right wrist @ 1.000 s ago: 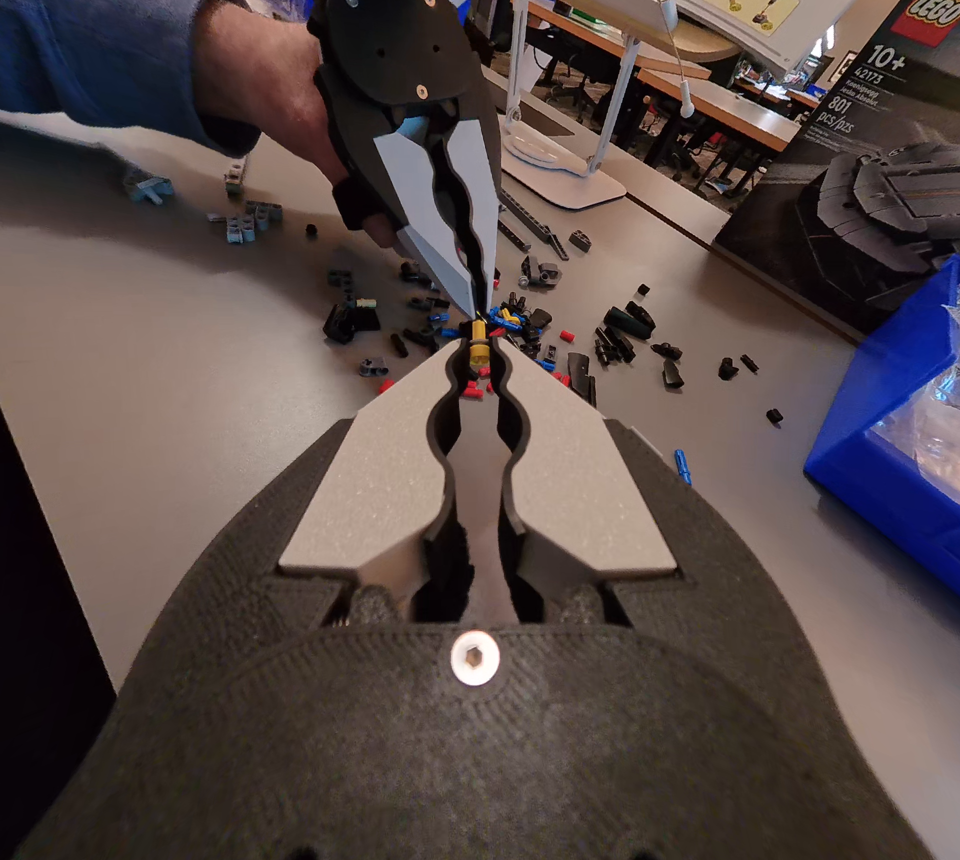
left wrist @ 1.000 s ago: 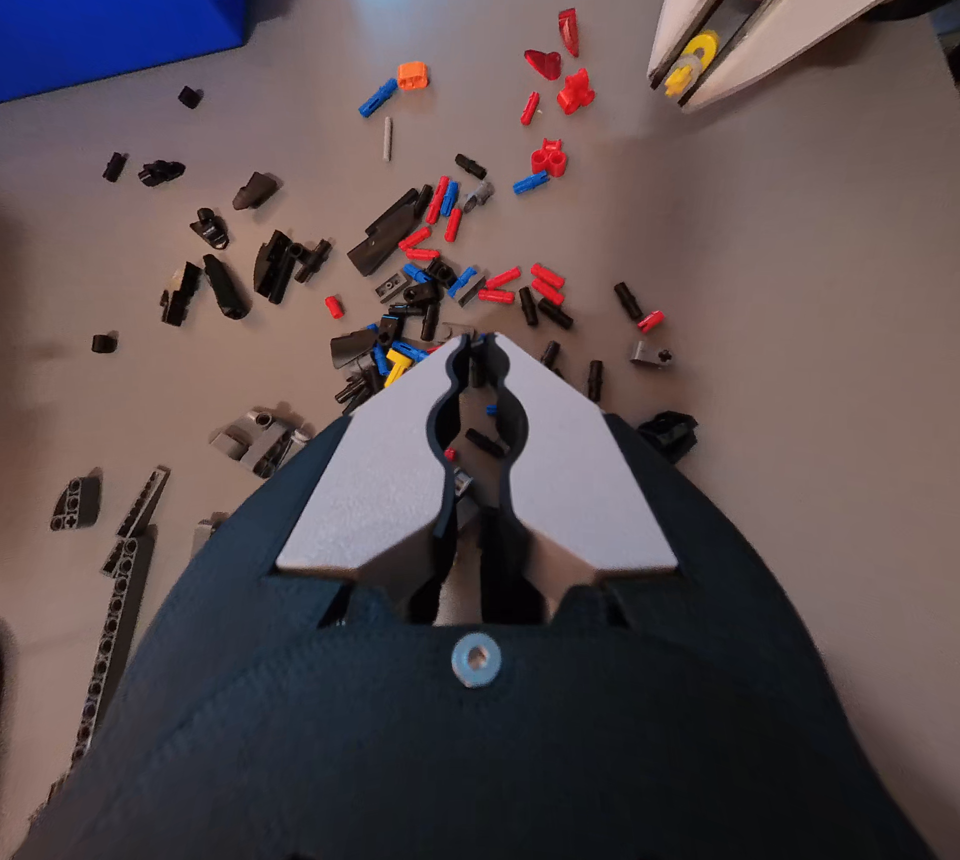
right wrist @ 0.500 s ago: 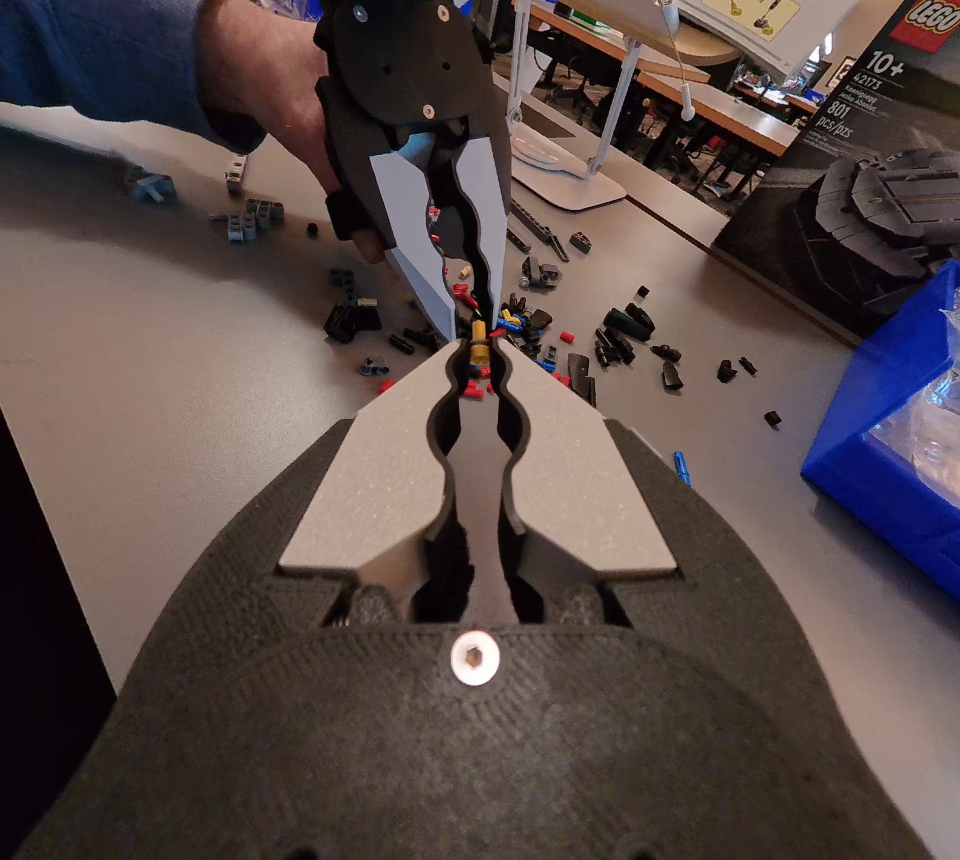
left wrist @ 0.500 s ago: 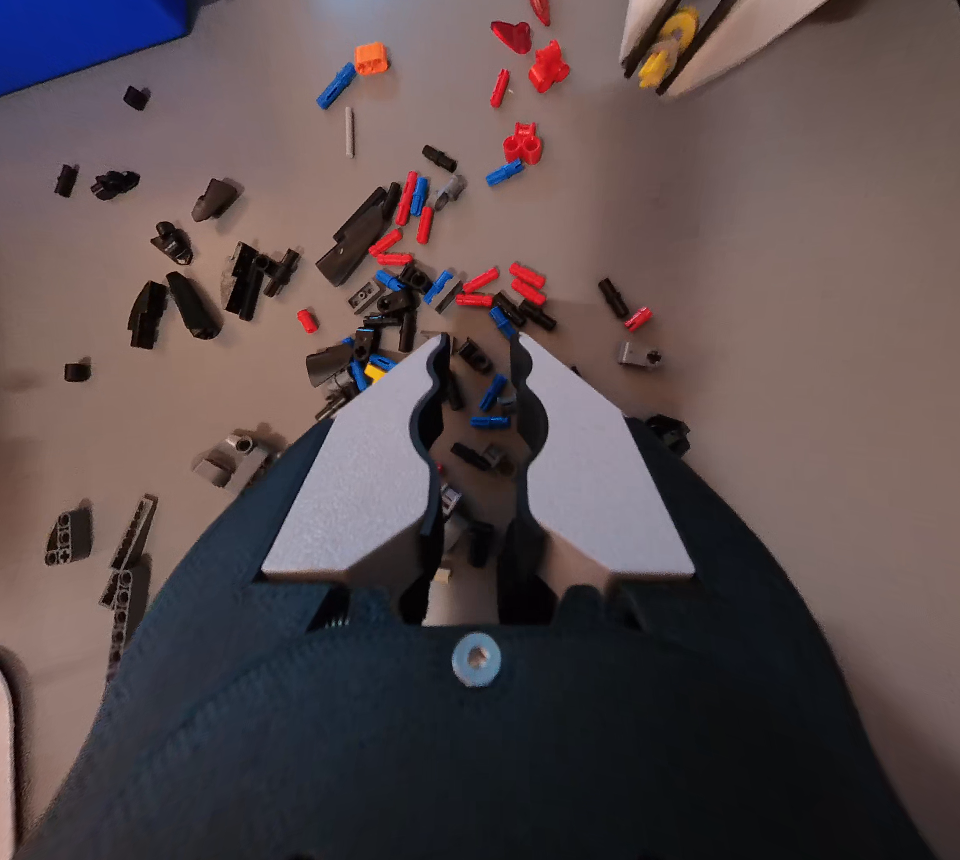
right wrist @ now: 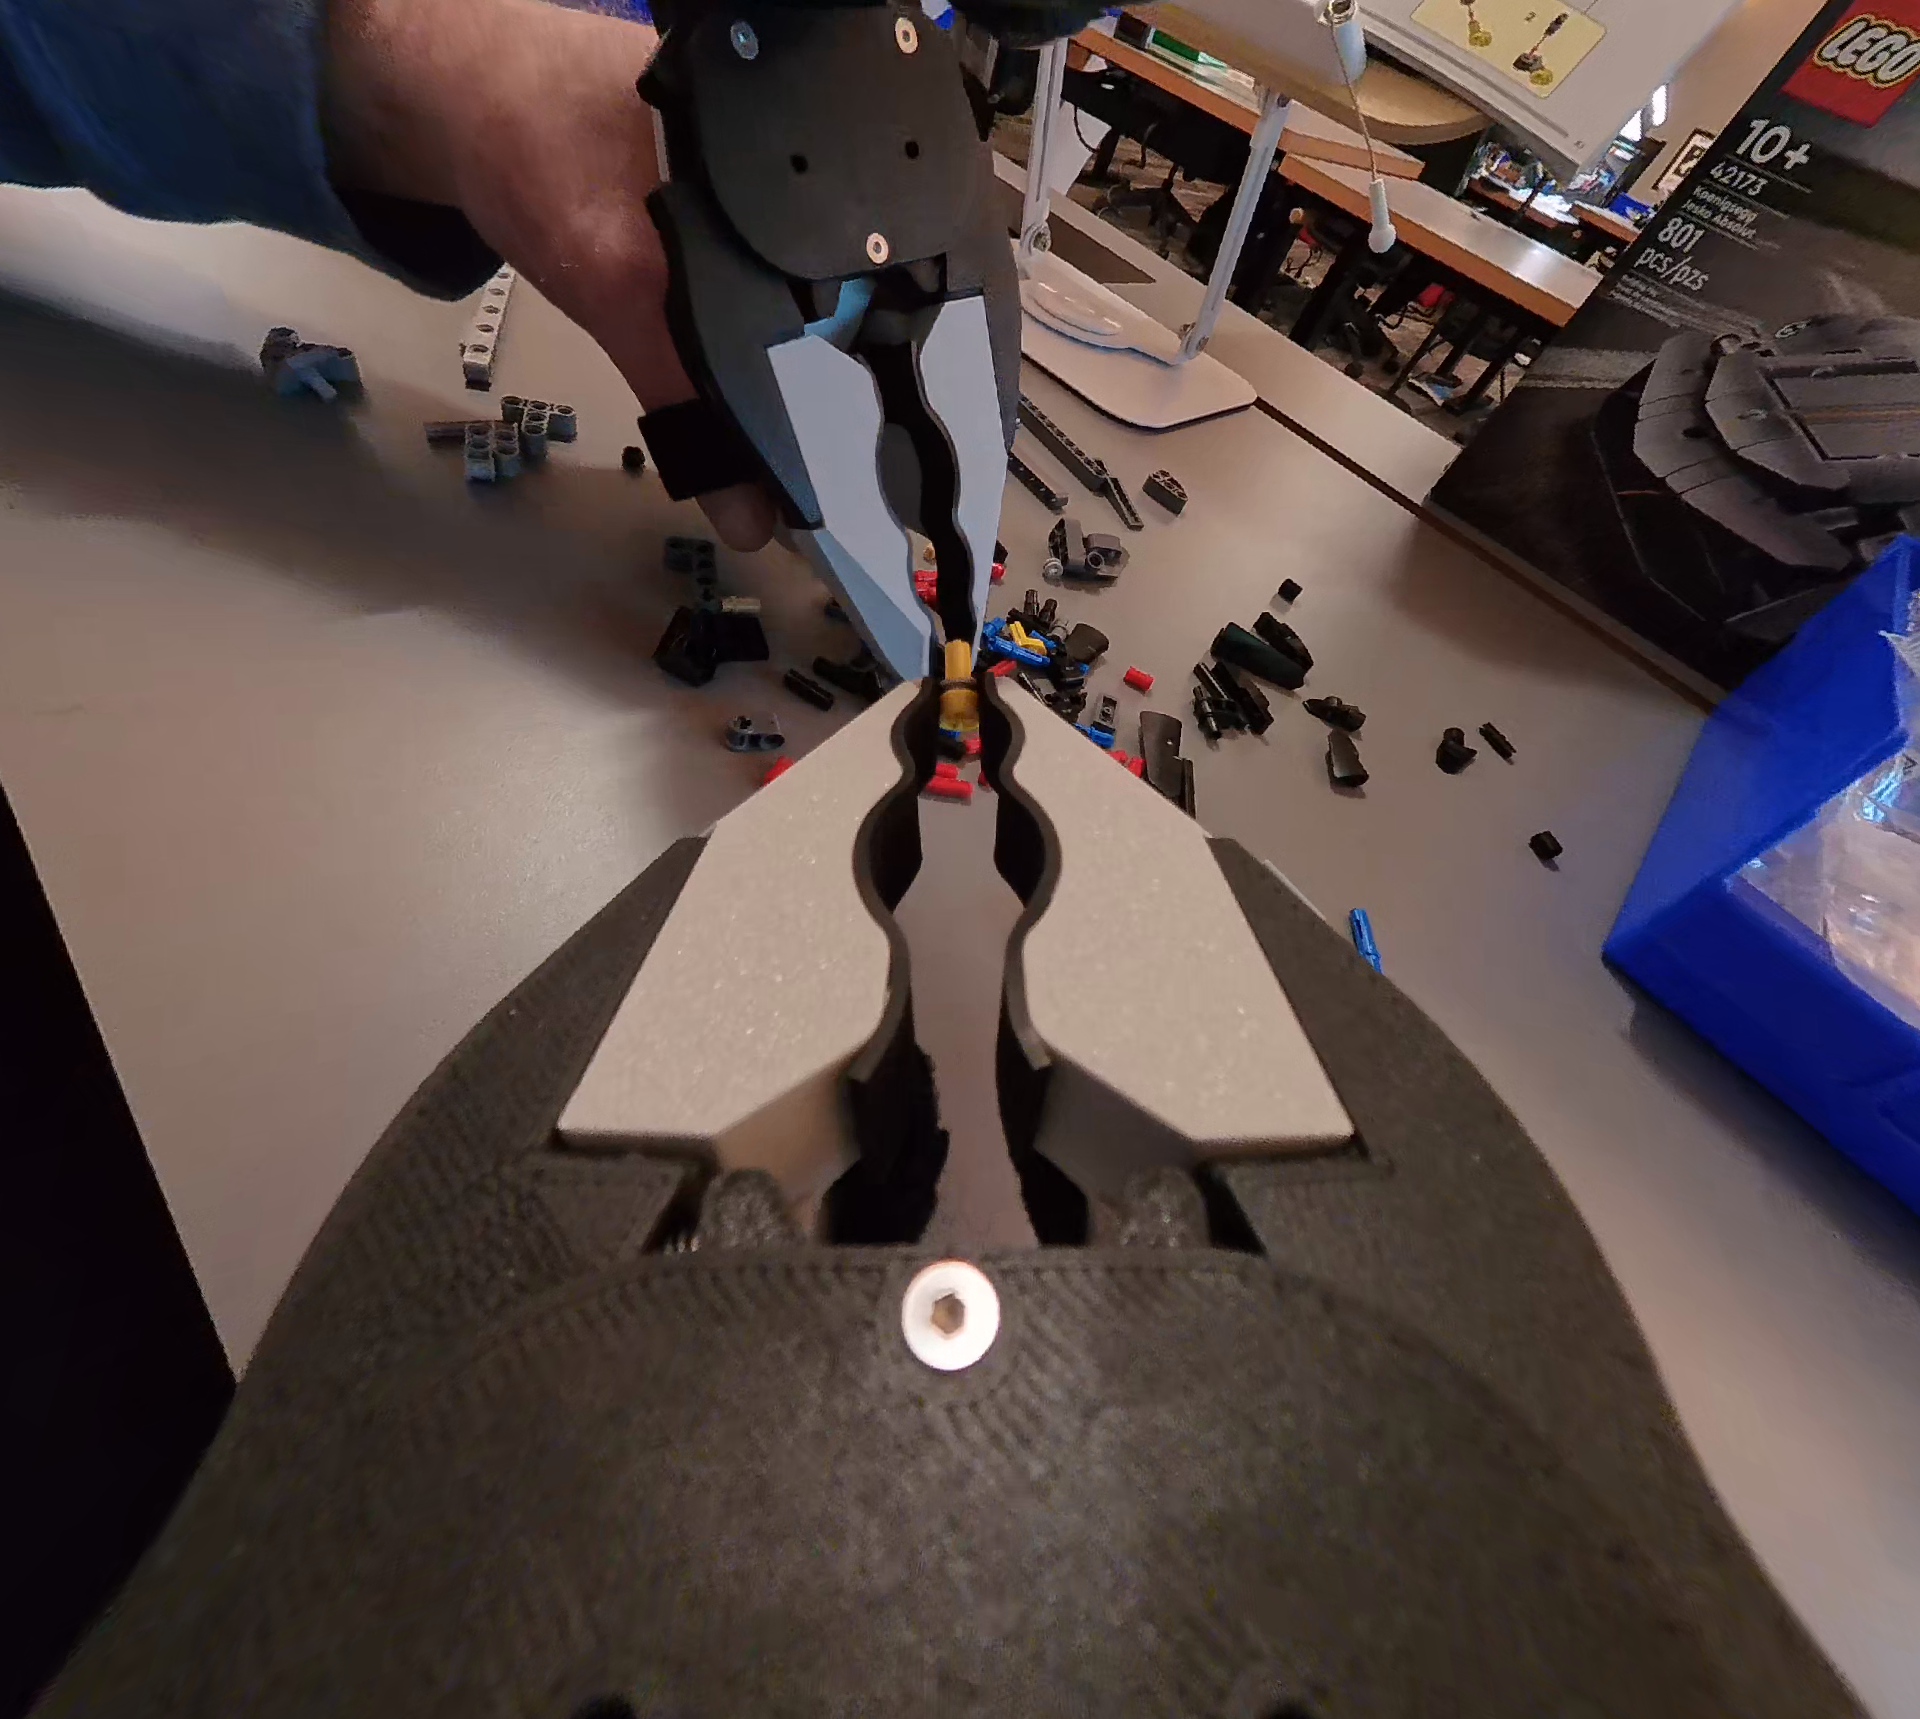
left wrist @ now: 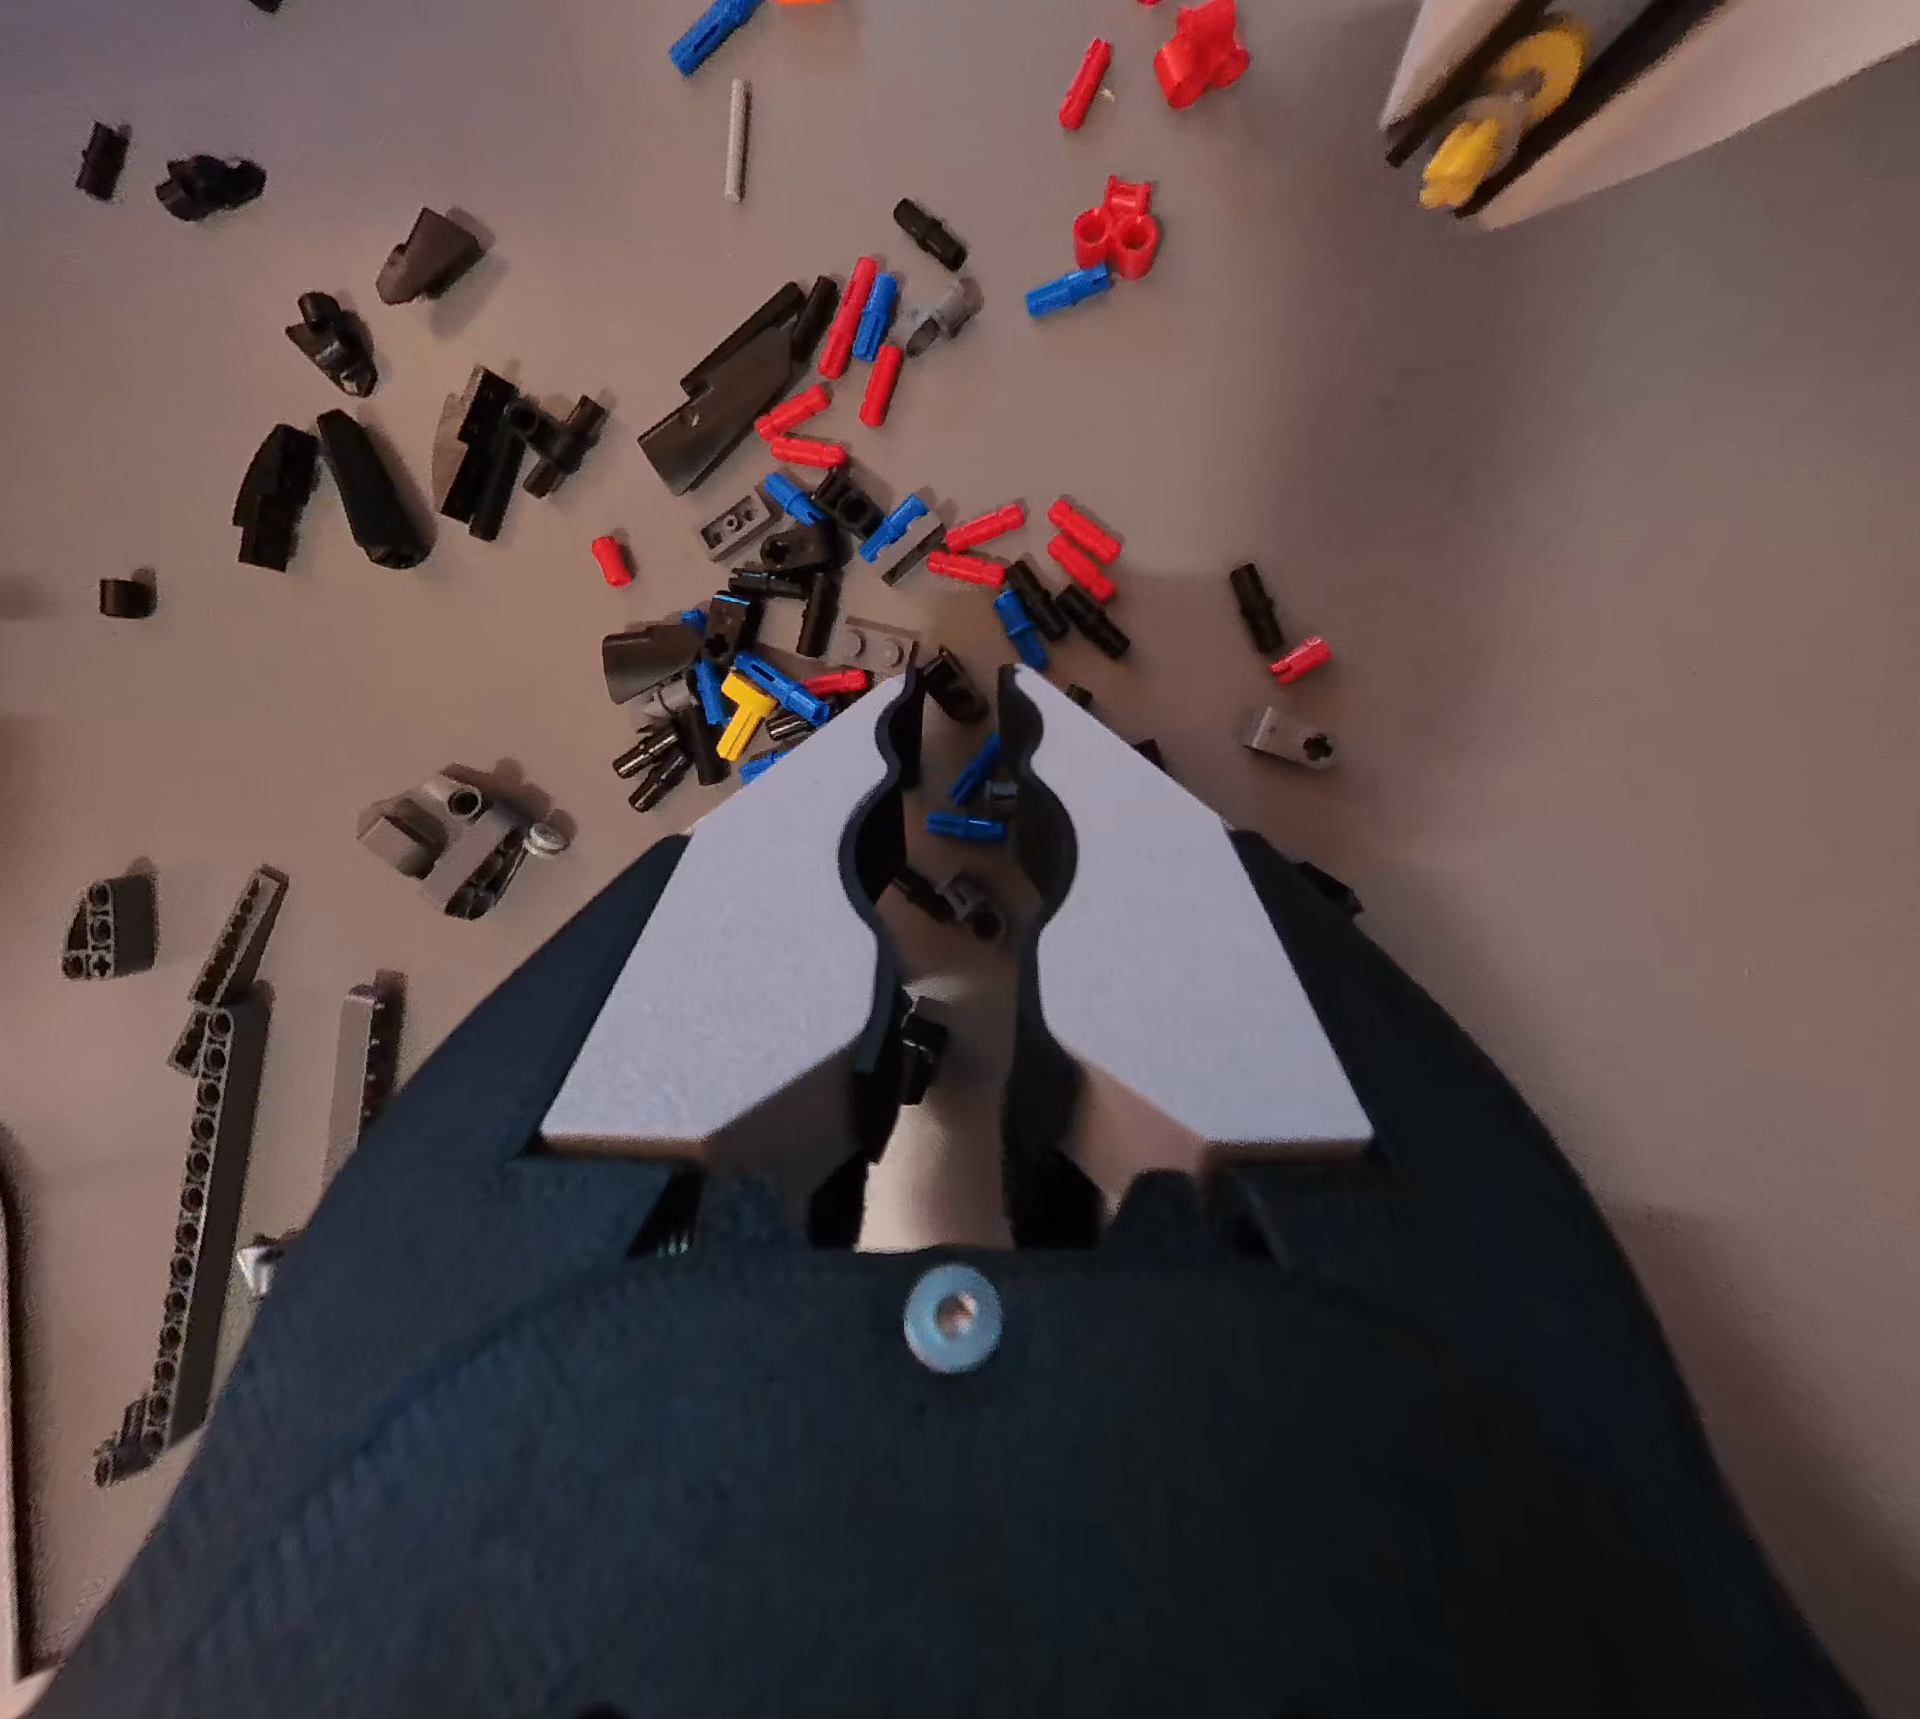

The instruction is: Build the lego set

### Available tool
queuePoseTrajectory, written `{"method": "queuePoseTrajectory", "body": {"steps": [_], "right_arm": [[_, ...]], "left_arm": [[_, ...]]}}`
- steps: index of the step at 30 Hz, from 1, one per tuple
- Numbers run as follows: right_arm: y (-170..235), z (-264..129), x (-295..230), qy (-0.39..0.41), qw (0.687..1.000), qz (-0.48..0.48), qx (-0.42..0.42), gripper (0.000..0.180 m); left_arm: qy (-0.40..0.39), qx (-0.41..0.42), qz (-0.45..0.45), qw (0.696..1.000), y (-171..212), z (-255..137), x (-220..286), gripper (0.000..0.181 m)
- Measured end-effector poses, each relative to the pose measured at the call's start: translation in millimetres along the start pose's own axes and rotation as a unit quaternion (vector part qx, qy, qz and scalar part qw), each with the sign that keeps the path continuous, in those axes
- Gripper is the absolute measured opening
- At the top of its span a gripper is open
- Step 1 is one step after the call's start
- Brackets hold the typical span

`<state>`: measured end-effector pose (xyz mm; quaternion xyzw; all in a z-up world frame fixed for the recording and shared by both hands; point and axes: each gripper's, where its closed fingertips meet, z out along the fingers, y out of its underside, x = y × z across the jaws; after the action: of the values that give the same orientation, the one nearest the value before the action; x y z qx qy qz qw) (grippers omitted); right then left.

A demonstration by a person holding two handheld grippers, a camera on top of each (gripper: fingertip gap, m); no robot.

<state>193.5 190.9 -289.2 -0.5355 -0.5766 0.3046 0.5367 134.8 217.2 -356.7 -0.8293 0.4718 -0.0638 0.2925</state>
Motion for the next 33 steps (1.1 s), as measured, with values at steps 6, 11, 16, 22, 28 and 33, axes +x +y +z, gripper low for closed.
{"method": "queuePoseTrajectory", "body": {"steps": [6, 11, 16, 22, 28, 33], "right_arm": [[-1, -1, 0, 0.000, 1.000, 0.001, 0.004, 0.004], [-2, -2, 0, -0.001, 1.000, 0.000, 0.006, 0.004], [-2, -2, 0, -0.001, 1.000, 0.000, 0.006, 0.004], [-2, -2, 0, -0.001, 1.000, 0.000, 0.007, 0.004], [-2, -2, -1, -0.001, 1.000, -0.002, 0.007, 0.004], [-2, -1, -2, -0.007, 1.000, -0.001, 0.005, 0.004]], "left_arm": [[-0.022, -0.018, -0.003, 1.000, 3, 3, -3, 0.014], [-0.029, -0.019, -0.005, 0.999, 3, 4, -5, 0.013], [-0.039, -0.025, 0.017, 0.999, 3, 5, -6, 0.007], [-0.055, -0.016, 0.029, 0.998, 2, 1, -10, 0.006], [-0.076, 0.048, 0.008, 0.996, -10, -40, -12, 0.006], [-0.078, 0.104, -0.043, 0.991, -2, -91, -2, 0.006]]}}
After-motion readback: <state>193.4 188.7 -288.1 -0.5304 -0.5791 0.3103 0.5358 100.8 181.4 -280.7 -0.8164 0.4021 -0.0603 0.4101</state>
